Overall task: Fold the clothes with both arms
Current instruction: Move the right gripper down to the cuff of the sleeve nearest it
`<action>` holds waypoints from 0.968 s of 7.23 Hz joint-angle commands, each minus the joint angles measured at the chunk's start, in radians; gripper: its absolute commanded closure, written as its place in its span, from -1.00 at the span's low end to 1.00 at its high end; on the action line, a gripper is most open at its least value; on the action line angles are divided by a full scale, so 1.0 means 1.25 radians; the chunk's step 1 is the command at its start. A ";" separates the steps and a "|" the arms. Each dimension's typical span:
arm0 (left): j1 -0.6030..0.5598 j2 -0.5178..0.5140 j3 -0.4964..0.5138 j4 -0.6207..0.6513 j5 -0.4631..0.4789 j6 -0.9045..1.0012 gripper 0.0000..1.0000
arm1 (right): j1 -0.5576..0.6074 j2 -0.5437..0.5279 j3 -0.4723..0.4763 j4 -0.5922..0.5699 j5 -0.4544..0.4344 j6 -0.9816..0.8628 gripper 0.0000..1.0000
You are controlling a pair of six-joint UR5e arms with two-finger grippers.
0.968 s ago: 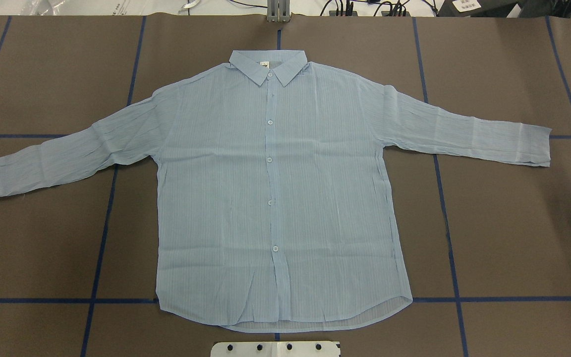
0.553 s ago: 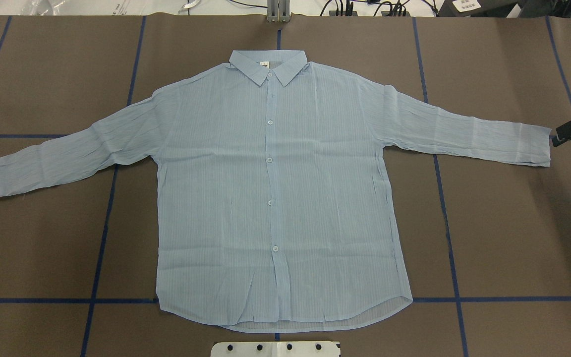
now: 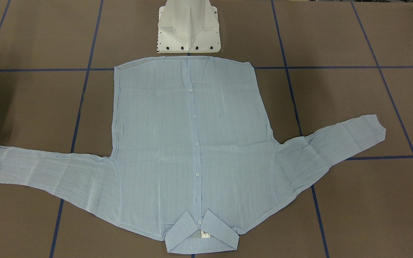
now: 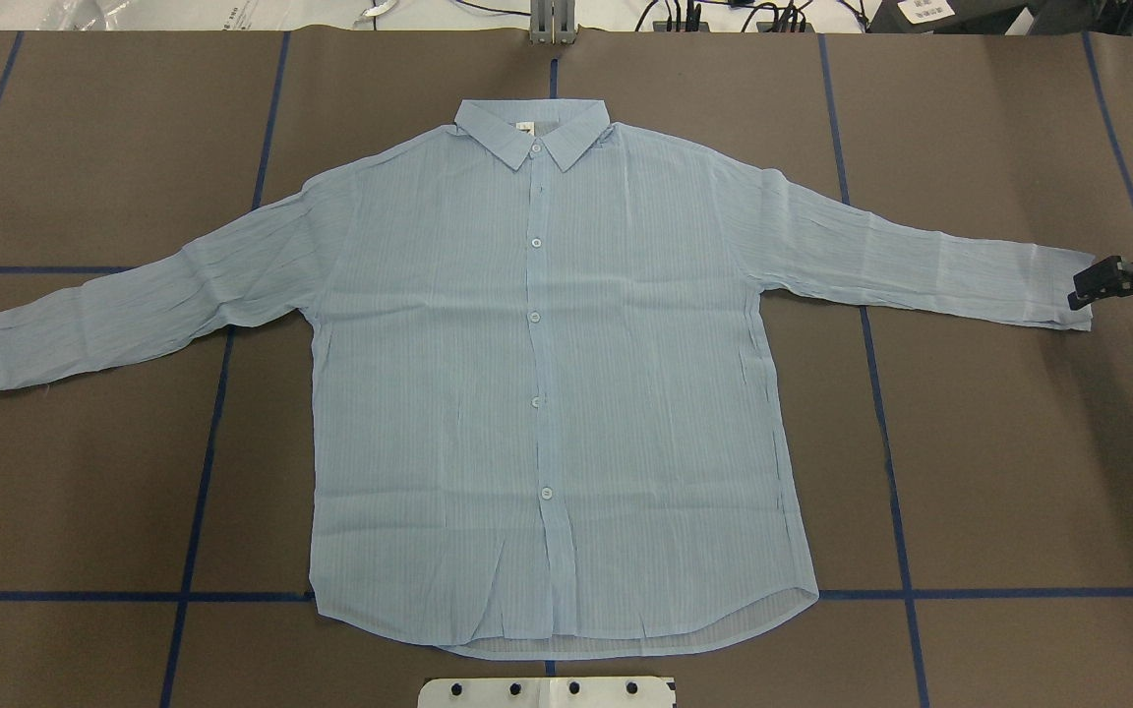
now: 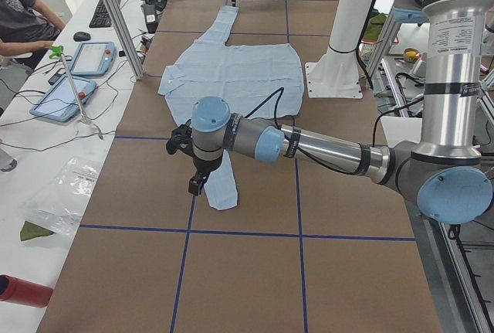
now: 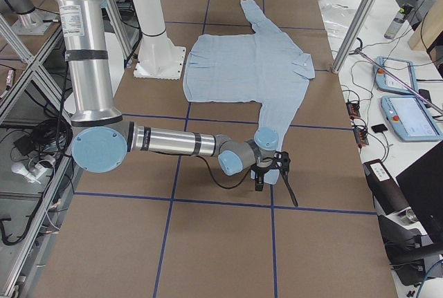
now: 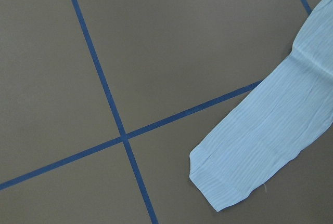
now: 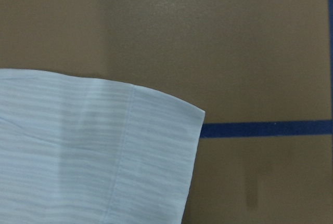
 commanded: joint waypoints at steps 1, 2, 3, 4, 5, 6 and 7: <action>0.000 0.000 0.000 0.000 0.000 -0.001 -1.00 | -0.014 0.001 -0.006 0.001 -0.009 0.020 -0.75; 0.000 0.000 0.011 -0.001 0.000 0.001 -1.00 | -0.020 0.005 -0.006 0.001 -0.010 0.020 -0.61; 0.000 0.000 0.003 -0.001 0.000 0.001 -1.00 | -0.028 0.007 -0.007 0.000 -0.009 0.020 -0.52; -0.001 0.000 0.002 -0.001 0.000 0.001 -1.00 | -0.032 0.007 -0.007 0.001 -0.009 0.019 -0.52; -0.001 0.000 0.002 -0.001 0.000 -0.001 -1.00 | -0.032 0.007 -0.009 0.000 -0.009 0.018 -0.52; -0.001 -0.001 -0.004 0.000 0.000 -0.001 -1.00 | -0.032 0.007 -0.007 0.000 -0.003 0.019 -0.51; -0.001 -0.001 -0.005 0.000 0.000 -0.001 -1.00 | -0.032 0.007 -0.006 0.000 -0.002 0.019 -0.40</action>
